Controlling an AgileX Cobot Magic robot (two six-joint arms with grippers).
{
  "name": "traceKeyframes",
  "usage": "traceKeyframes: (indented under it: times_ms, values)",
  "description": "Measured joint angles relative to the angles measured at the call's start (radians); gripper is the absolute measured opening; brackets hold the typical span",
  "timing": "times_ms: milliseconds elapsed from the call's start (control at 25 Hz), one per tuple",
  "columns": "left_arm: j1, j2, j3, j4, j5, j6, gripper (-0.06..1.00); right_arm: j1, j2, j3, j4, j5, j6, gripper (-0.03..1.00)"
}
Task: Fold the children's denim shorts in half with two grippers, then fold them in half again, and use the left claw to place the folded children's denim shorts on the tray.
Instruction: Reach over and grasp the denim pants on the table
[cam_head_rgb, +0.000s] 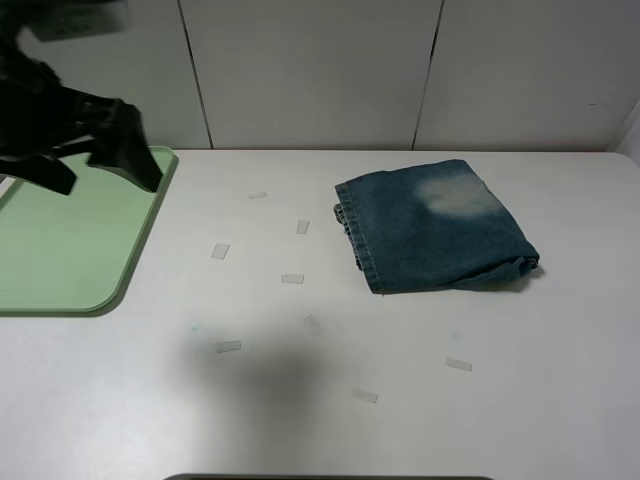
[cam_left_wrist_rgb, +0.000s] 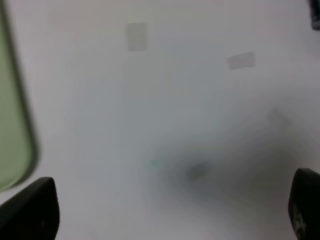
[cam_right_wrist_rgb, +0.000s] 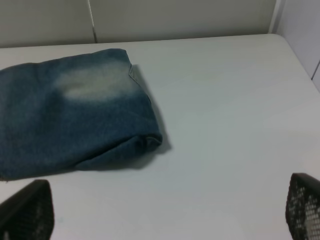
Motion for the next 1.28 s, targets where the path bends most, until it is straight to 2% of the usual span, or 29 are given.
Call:
traceKeyframes:
  times_ms: [240,480,1000,1280]
  values:
    - [-0.175,0.250,-0.079,0.023,-0.165,-0.135,0.90,0.000,0.000,0.000,0.000,0.000,0.000,0.70]
    - [-0.274,0.489,-0.244,0.030,-0.251,-0.196,0.90,0.000,0.000,0.000,0.000,0.000,0.000,0.70]
    - [-0.381,0.880,-0.650,0.033,-0.270,-0.266,0.90,0.000,0.000,0.000,0.001,0.000,0.000,0.70]
    - [-0.389,0.954,-0.712,0.039,-0.297,-0.311,0.90,0.000,0.000,0.000,0.001,0.000,0.000,0.70]
